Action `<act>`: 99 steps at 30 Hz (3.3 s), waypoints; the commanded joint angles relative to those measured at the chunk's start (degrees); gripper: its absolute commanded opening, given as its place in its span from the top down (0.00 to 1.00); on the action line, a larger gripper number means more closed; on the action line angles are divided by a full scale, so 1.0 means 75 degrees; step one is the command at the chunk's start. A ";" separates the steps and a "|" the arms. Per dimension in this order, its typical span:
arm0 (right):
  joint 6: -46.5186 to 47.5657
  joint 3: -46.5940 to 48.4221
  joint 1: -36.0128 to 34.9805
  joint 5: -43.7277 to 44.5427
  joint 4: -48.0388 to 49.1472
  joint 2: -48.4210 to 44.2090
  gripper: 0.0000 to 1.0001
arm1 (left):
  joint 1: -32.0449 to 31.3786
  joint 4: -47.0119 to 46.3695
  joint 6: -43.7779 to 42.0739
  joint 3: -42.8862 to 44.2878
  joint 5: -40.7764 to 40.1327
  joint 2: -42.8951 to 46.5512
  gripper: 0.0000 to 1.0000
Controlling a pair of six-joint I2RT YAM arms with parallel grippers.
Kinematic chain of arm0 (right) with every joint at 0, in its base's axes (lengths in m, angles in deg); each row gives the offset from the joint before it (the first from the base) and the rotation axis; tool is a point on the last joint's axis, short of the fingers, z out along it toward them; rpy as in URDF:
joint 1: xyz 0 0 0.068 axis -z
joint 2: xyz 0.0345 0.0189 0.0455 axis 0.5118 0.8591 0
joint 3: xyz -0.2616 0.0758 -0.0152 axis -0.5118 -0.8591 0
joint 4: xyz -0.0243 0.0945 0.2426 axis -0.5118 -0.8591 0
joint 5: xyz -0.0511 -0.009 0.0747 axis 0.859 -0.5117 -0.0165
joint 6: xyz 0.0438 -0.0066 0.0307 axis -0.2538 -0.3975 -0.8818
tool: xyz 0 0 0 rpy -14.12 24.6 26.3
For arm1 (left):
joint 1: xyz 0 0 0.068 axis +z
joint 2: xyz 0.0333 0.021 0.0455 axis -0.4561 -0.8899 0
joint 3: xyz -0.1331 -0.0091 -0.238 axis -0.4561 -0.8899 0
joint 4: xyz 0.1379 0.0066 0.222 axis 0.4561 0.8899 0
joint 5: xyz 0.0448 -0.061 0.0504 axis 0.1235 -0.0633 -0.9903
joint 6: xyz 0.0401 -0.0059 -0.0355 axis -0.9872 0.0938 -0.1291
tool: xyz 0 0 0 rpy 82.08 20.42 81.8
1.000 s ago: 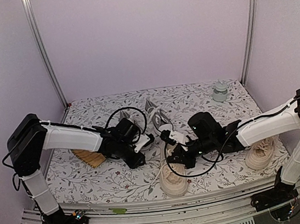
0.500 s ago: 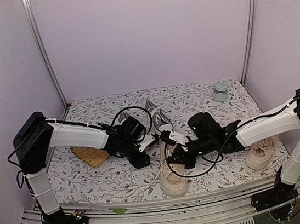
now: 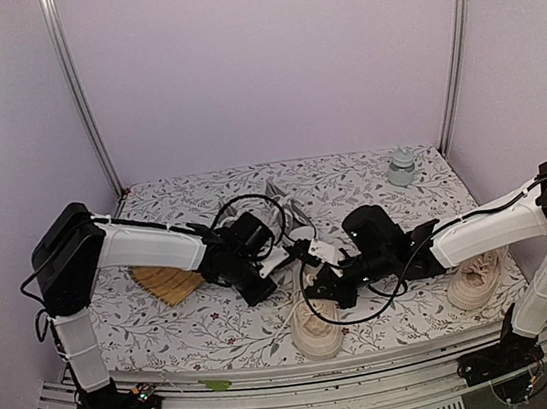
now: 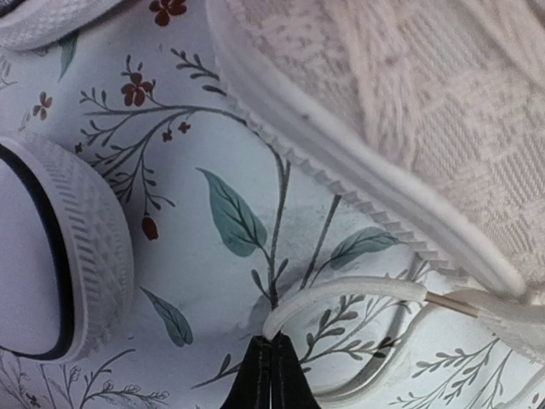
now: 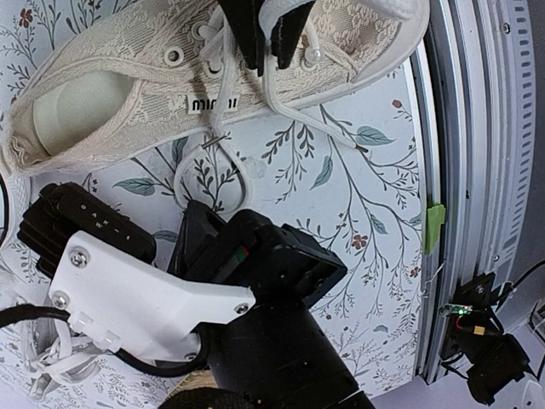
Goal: Tie the shoes
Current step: Pick up the half-tied shoelace from the center of the board, then pass from the left arm to the right
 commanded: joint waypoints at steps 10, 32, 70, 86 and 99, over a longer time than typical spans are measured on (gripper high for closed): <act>0.0035 0.0975 0.0472 -0.1046 -0.0475 0.0509 0.99 | -0.0110 -0.4014 0.0347 -0.2405 -0.0112 0.3181 1.00; -0.0484 0.2160 0.0891 -0.2213 -0.1096 0.1342 0.78 | -0.1359 -0.5840 -0.1653 -0.3491 0.3821 0.3559 1.00; -0.0496 0.2543 0.1231 -0.0882 -0.4319 -0.0814 0.03 | -0.1827 -0.7829 -0.1909 -0.3087 0.1491 0.1471 1.00; -0.0476 0.1293 0.1372 -0.2631 -0.4772 -0.1198 0.33 | -0.1818 -0.7876 -0.1897 -0.3076 0.1448 0.1469 1.00; -0.0530 0.0948 0.1369 -0.3067 -0.4696 -0.1110 0.69 | -0.1807 -0.7879 -0.1869 -0.3062 0.1297 0.1448 1.00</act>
